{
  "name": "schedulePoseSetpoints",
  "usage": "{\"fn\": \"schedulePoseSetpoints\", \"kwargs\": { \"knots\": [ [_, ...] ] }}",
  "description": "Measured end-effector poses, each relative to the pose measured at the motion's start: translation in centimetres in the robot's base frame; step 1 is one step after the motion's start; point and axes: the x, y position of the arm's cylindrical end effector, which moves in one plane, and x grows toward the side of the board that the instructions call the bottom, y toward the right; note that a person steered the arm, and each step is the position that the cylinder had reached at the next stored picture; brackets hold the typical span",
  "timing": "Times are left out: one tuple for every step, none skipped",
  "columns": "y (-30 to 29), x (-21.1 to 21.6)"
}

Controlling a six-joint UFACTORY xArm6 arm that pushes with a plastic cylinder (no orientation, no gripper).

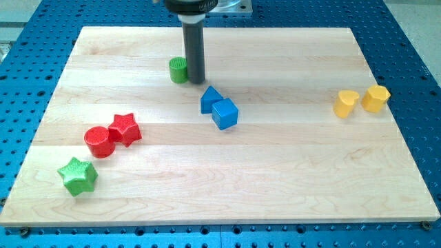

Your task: Move the red blocks into the green star

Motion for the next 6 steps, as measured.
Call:
{"fn": "schedulePoseSetpoints", "kwargs": {
  "knots": [
    [-3.0, 5.9],
    [-3.7, 10.6],
    [-5.6, 12.5],
    [-7.9, 12.8],
    [-10.7, 13.6],
    [-15.2, 12.7]
  ]
}}
